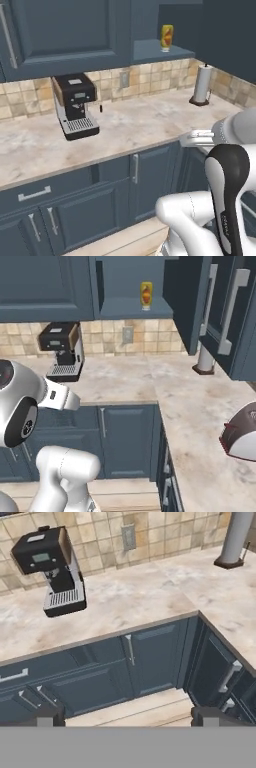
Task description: Take 2 condiments from the cabinet and move them on the counter near the stove.Make sure the condiments are lined up with each other, next to each other.
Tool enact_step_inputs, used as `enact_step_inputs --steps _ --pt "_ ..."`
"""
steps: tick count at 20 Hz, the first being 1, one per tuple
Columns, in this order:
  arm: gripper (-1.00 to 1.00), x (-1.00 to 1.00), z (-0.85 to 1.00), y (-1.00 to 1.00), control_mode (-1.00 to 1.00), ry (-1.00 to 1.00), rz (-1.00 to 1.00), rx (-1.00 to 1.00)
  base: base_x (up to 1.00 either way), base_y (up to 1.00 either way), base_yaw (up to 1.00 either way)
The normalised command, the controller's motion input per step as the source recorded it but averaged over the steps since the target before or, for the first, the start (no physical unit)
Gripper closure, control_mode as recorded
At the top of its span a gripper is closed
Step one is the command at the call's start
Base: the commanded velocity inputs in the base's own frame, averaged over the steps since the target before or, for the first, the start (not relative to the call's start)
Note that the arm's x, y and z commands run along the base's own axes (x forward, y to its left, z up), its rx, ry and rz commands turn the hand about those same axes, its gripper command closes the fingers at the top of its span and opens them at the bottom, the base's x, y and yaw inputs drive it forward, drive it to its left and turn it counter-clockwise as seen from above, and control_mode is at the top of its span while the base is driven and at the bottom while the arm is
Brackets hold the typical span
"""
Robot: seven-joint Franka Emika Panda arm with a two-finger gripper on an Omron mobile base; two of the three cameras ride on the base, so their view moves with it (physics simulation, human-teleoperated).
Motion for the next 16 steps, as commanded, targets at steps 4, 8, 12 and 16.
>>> enact_step_inputs --steps 4,8,12,16 --pt "-1.0 0.0 0.0 0.0 1.0 0.0 0.0 0.0 0.59 -0.27 0.1" --pt "-1.0 0.0 0.0 0.0 1.0 0.0 0.0 0.0 0.55 -0.27 0.08" --pt "-1.0 0.0 0.0 0.0 1.0 0.0 0.0 0.0 0.41 -0.36 0.02" --pt "-1.0 0.0 0.0 0.0 1.0 0.0 0.0 0.0 0.35 -0.36 0.0"
